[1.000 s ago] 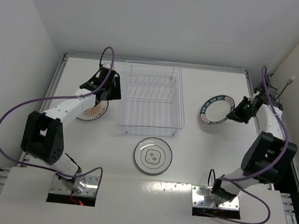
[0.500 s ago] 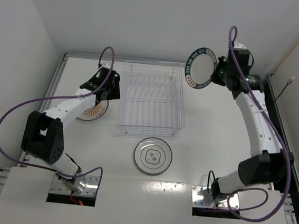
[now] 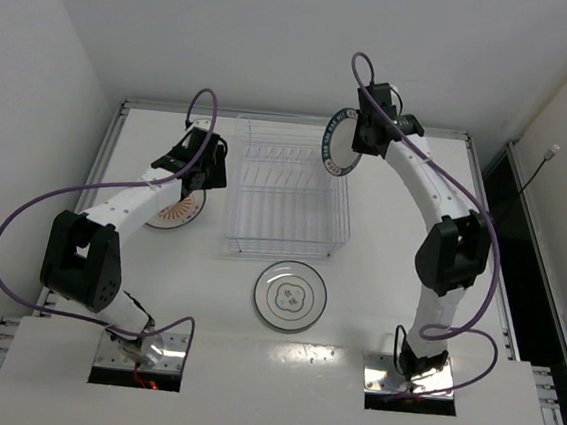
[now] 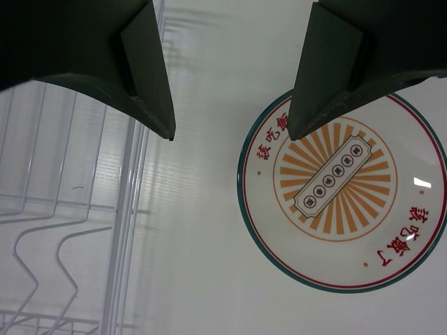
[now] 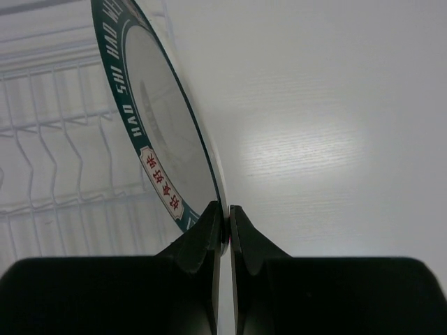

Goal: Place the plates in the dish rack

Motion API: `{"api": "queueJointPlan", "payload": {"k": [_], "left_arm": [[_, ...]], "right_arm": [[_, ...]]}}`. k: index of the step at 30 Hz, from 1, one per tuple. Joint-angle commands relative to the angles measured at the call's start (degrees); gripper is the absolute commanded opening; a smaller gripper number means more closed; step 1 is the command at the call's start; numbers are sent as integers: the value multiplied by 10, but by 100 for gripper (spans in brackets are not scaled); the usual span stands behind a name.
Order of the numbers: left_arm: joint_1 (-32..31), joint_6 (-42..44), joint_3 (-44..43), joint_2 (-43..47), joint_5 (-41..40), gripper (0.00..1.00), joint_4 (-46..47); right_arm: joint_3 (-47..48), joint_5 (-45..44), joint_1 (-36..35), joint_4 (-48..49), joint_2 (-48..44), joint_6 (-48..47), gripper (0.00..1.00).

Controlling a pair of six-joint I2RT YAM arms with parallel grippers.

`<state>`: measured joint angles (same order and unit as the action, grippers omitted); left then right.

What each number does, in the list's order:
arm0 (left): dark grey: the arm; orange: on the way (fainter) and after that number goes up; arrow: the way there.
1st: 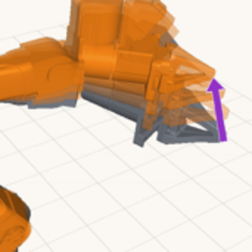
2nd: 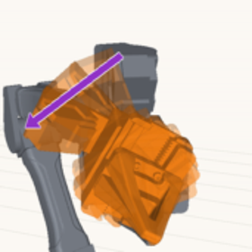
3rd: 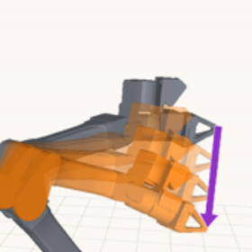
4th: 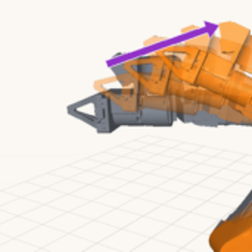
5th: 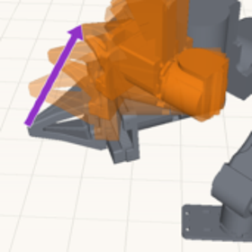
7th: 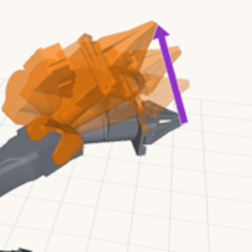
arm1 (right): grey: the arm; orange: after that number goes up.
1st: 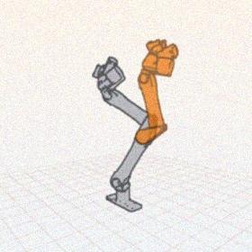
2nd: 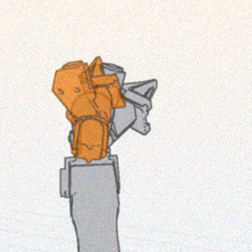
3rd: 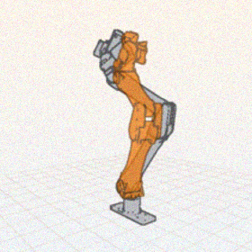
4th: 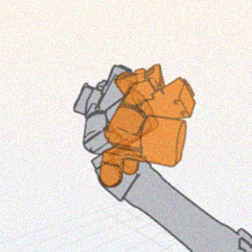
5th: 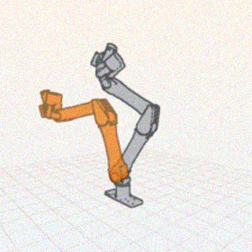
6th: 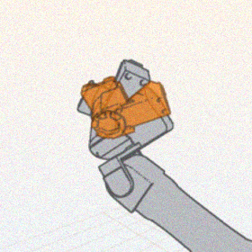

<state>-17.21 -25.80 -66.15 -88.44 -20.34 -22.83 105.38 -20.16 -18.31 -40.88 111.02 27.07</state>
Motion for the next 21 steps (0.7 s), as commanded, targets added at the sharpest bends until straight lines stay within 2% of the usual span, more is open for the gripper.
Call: {"api": "queueJointPlan", "payload": {"k": [1,6,8,10,12,17,21], "left_arm": [[-5,-5,-13,13,-11,63,3],[-5,-5,-13,13,-11,63,3],[-5,-5,-13,13,-16,63,3],[-5,-5,-13,7,-16,63,3],[-5,-5,-13,7,-16,63,3],[-5,-5,-13,7,-23,63,3],[-5,-5,-13,7,-23,63,3]], "right_arm": [[53,-58,-22,-4,26,5,0],[98,-135,-54,-47,67,18,0],[162,-159,-61,-95,99,32,0],[184,-197,-75,-134,117,51,0],[168,-218,-84,-134,108,56,0],[62,-233,-96,-46,15,57,0],[87,-240,-96,-74,26,51,0]]}}
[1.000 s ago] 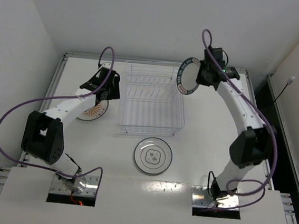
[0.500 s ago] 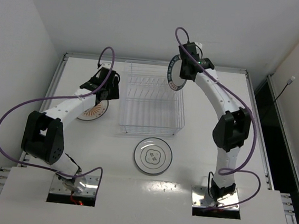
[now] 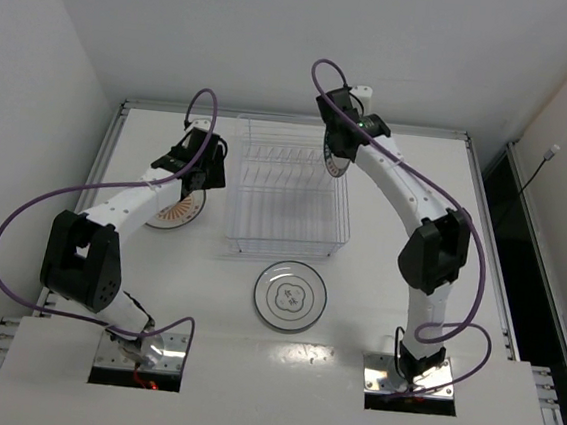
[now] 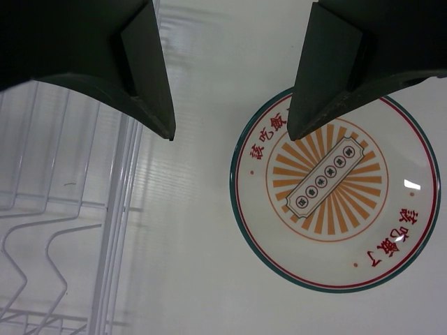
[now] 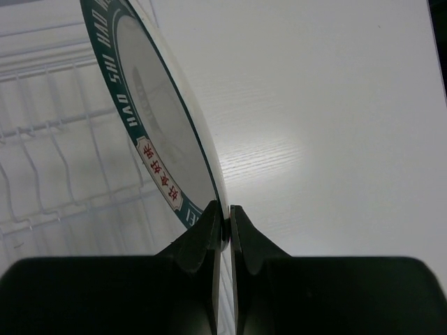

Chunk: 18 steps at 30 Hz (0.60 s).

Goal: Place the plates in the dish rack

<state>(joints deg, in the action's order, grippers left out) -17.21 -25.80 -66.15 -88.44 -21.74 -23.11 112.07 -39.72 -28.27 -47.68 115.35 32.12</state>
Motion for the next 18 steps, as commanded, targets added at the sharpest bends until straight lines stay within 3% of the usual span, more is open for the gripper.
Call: {"api": "queueJointPlan", "payload": {"k": [1,10,18], "left_arm": [[-5,-5,-13,7,-9,63,6],[-5,-5,-13,7,-25,63,1],[-5,-5,-19,1,-20,63,1]], "right_arm": [[30,-45,3,-17,-9,0,0],[54,-51,3,-49,24,19,0],[103,34,3,-59,99,13,0]]}}
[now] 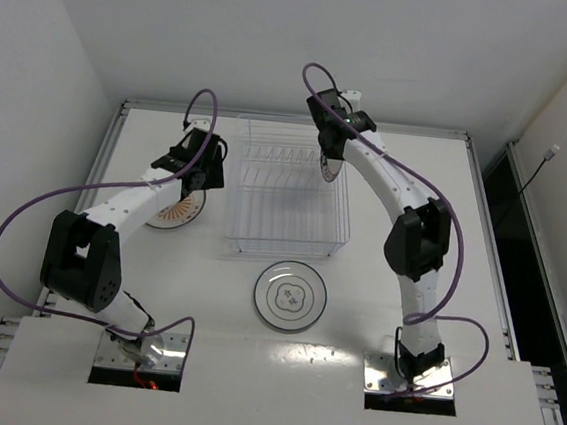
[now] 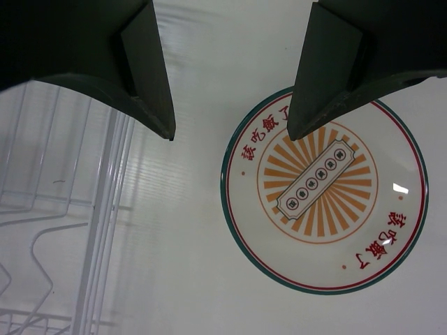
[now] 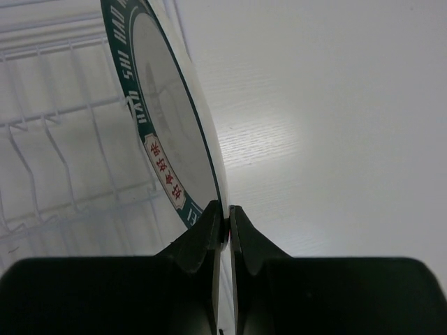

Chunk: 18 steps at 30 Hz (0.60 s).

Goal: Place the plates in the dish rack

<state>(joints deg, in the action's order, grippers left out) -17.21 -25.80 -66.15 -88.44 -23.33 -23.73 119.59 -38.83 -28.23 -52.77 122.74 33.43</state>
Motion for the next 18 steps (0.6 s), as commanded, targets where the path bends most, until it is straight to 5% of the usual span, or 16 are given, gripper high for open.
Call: {"api": "queueJointPlan", "payload": {"k": [1,12,18], "left_arm": [[-5,-5,-19,-4,-4,63,7],[-5,-5,-24,-16,-15,63,7],[-5,1,-24,-21,-47,63,2]], "right_arm": [[28,25,3,-8,25,0,0],[-2,155,14,-39,-40,-34,16],[-116,185,21,-64,-211,-69,57]]}}
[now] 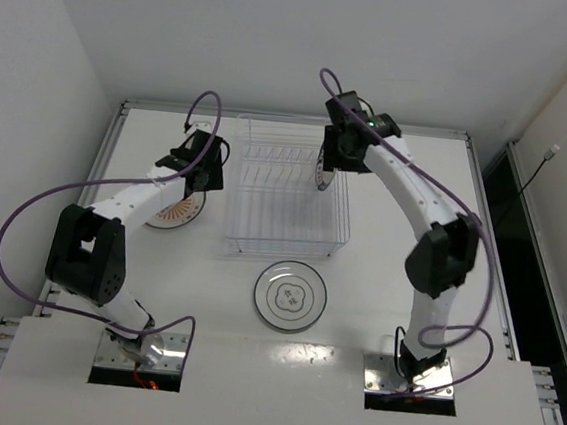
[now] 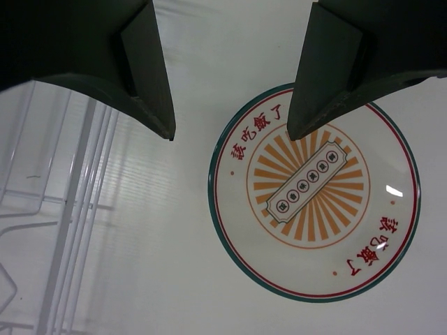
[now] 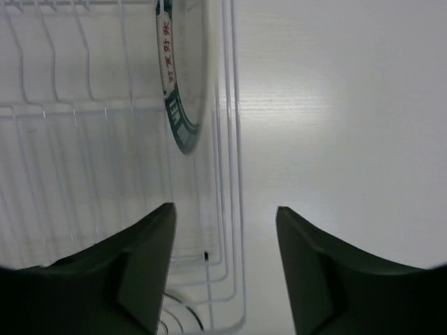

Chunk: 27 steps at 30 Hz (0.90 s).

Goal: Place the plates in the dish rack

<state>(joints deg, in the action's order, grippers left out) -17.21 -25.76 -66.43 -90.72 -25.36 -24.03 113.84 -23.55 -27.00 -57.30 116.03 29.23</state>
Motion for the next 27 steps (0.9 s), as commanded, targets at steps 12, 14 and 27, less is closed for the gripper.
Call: {"api": "queueJointPlan", "payload": {"k": [12,14,27], "left_arm": [[-5,17,-15,70,36,63,31],[-5,26,3,92,91,63,67],[-5,45,29,137,247,63,116]], "right_arm": [[-714,502,62,270,-533,60,81],[-820,554,70,342,-543,106,80],[-972,497,68,457,-576,327,76]]}}
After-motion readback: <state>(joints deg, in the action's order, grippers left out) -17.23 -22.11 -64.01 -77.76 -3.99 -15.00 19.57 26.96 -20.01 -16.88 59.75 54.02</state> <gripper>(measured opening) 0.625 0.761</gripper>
